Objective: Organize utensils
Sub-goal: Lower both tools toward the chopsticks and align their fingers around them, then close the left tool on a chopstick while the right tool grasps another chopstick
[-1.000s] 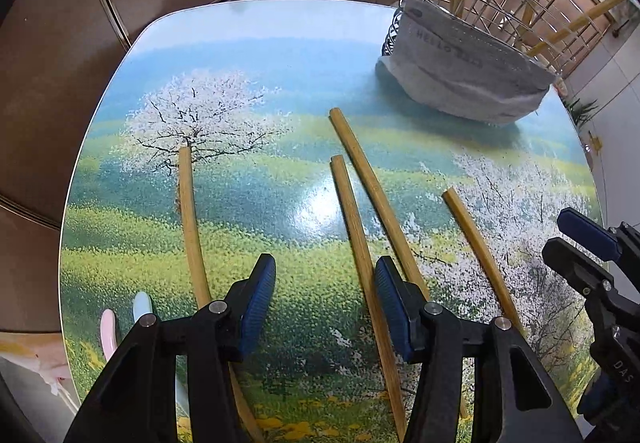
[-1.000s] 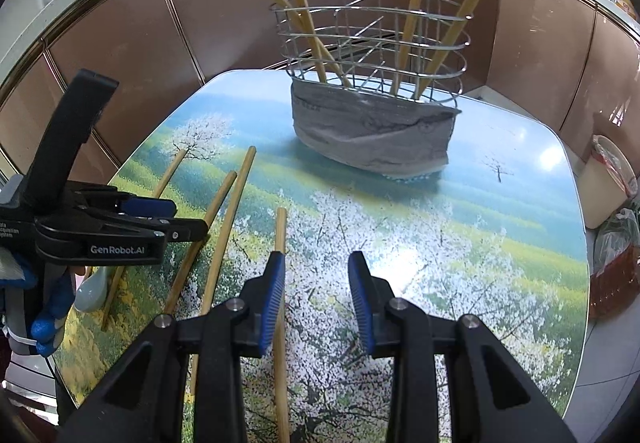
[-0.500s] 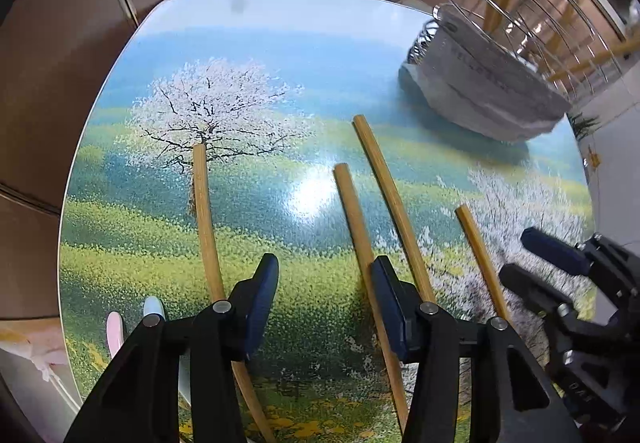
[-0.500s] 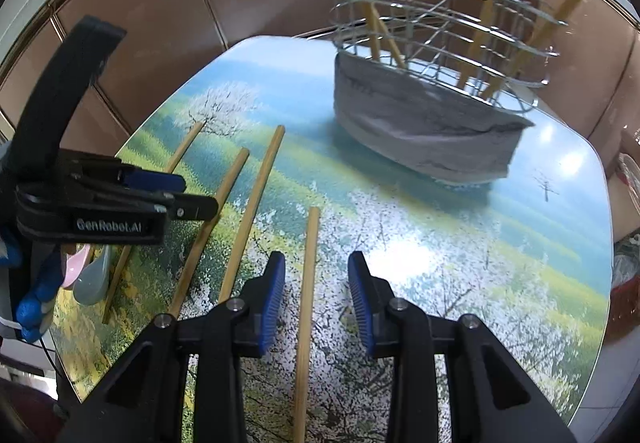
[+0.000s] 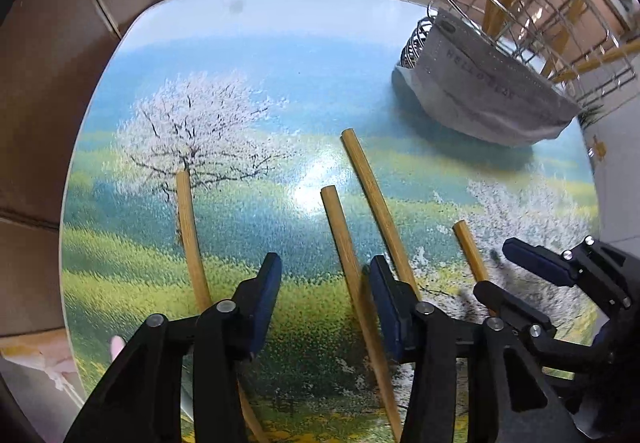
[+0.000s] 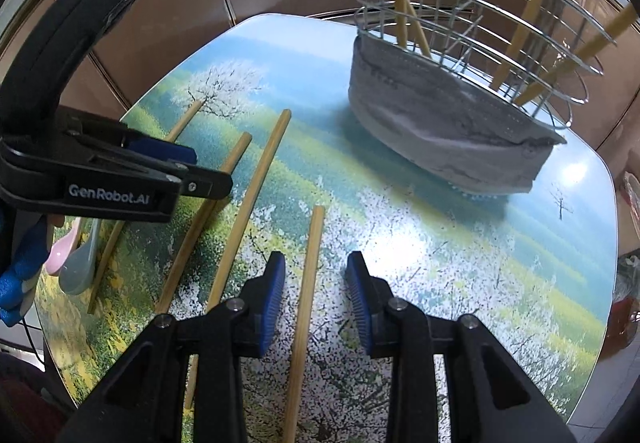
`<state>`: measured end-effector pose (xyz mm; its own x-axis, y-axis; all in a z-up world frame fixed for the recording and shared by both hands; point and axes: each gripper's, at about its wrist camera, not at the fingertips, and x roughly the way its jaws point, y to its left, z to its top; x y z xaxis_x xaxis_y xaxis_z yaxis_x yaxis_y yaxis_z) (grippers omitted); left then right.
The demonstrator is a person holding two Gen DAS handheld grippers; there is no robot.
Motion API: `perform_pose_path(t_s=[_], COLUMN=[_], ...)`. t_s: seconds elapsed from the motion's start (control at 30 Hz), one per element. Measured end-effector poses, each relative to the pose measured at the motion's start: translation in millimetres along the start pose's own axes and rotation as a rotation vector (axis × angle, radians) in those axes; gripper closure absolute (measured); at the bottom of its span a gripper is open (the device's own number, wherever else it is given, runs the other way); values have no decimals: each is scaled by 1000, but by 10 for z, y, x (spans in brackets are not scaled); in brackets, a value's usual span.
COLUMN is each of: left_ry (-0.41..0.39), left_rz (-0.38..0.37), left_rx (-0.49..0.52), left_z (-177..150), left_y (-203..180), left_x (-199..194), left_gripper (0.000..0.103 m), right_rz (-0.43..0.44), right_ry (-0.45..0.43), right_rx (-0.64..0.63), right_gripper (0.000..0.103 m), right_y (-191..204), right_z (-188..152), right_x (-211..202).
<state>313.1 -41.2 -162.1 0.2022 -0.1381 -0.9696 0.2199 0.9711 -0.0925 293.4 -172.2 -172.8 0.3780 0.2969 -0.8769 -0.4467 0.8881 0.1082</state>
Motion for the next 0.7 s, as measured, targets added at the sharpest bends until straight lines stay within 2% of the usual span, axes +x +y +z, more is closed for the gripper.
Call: perform_pose_path(t_s=[0.07,0.17,0.47,0.7], left_ry=[1,14,53,54], left_rz=[17,25,-7,-37], left_rx=[9,9,35,55], left_z=[33,75,228,176], left_y=[-29,0,159,201], left_x=[12,32,58,78], left_gripper=[76,89,90,92], right_rz=[-7,-10,-17,-22], right_ry=[15,44,151,177], right_rx=[-15,-31,-98,-147], right_gripper=[78,81,85,95], right_y=[22,31,143,296], right_z=[30,70,294,329], right_x=[53,131,329,408])
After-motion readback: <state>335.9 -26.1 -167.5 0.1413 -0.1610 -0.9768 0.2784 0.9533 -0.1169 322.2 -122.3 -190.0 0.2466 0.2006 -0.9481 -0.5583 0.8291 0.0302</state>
